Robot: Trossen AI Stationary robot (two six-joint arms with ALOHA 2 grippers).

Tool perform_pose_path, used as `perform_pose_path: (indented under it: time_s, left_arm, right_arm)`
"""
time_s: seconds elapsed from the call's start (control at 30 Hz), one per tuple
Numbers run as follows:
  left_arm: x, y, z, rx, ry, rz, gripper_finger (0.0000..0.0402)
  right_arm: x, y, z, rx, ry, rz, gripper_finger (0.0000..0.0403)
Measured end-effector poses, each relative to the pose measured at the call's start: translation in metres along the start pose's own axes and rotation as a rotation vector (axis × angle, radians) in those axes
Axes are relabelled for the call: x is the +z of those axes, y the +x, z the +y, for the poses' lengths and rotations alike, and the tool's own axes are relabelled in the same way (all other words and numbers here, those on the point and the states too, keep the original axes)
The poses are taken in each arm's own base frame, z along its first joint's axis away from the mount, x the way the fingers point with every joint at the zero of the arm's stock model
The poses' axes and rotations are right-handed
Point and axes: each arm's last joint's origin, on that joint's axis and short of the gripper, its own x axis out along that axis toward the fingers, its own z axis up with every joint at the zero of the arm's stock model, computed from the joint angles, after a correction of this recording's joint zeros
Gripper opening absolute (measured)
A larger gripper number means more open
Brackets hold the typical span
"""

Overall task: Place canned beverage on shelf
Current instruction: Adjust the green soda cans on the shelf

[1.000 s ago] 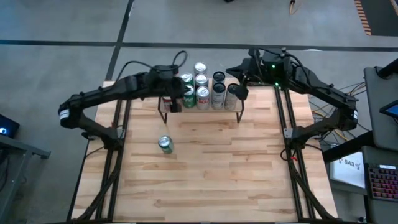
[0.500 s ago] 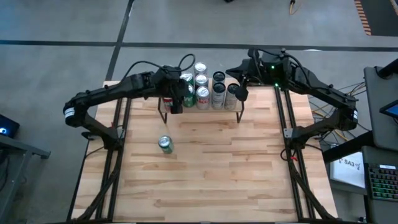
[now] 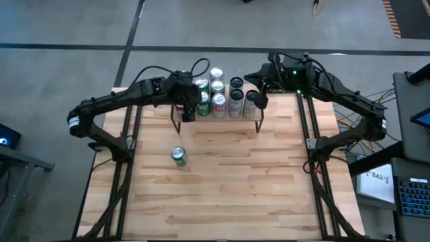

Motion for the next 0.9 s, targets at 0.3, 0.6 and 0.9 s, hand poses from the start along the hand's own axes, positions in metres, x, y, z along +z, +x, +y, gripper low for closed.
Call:
perform_pose_path:
  time_s: [0.3, 0.6, 0.9]
  left_arm:
    - [-0.0004, 0.0029, 0.0010, 0.001, -0.034, 0.005, 0.0000]
    - [-0.0018, 0.0055, 0.0012, 0.004, -0.105, 0.008, 0.0000]
    - [-0.0030, 0.0061, 0.0036, 0.067, -0.109, 0.032, 0.0000]
  right_arm:
    - [-0.0001, 0.0000, 0.0000, 0.000, 0.001, 0.001, 0.0009]
    - [-0.0009, 0.0000, 0.0003, 0.003, 0.003, 0.009, 0.0009]
    - [-0.0030, 0.0000, 0.0009, 0.009, 0.014, 0.031, 0.0009]
